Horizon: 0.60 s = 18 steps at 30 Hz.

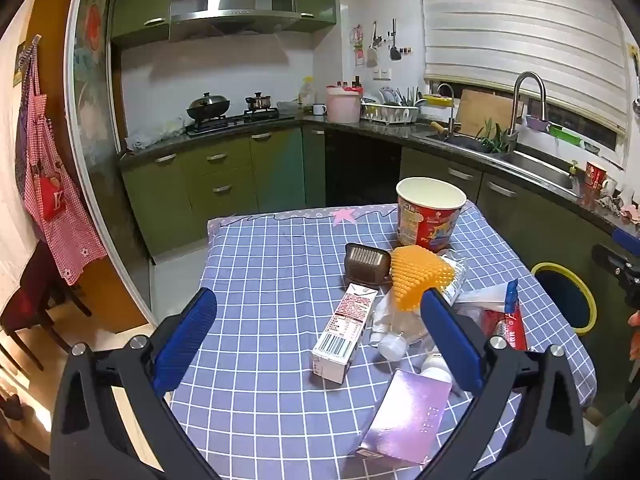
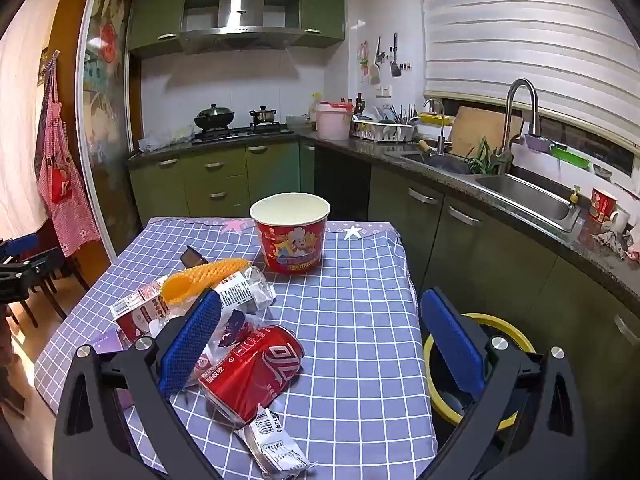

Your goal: Collect trash

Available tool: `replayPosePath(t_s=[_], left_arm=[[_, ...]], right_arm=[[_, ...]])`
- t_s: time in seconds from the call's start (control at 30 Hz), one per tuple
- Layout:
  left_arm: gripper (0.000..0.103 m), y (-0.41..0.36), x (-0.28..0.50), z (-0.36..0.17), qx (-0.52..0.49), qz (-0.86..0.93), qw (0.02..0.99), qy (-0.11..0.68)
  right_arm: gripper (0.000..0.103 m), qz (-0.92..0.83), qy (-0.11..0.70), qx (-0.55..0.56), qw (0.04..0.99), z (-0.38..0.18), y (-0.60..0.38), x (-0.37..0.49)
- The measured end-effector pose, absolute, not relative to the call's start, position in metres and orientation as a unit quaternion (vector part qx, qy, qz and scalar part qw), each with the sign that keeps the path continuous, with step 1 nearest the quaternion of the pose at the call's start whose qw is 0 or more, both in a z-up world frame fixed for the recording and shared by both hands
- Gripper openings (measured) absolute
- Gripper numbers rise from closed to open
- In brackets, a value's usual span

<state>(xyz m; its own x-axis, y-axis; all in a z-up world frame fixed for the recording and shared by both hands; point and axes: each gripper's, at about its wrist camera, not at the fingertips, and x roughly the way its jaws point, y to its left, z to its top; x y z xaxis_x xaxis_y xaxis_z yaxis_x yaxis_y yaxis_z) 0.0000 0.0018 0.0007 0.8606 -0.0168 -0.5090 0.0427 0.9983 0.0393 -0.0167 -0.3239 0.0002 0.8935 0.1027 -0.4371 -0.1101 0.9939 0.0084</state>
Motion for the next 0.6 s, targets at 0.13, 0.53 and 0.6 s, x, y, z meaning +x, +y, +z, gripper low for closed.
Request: replayPosePath(t_s=[0.13, 0.53, 0.6], left_arm=[[0.097, 0.000, -0.002, -0.002, 0.028, -0.013, 0.964, 0.263], [0.097, -0.004, -0.002, 0.004, 0.026, -0.022, 0.964, 0.263], [0.097, -0.003, -0.001, 0.004, 0.027, -0.023, 0.964, 0.263]], right_arm=[[0.099, 0.058, 0.227, -0.001, 0.972, -0.001, -0.324, -0.016], [0.099, 0.060, 0.229, -0.003, 0.972, -0.003, -0.321, -0.016], [0.099, 0.060, 0.229, -0.003, 0.972, -0.004, -0.322, -0.016]])
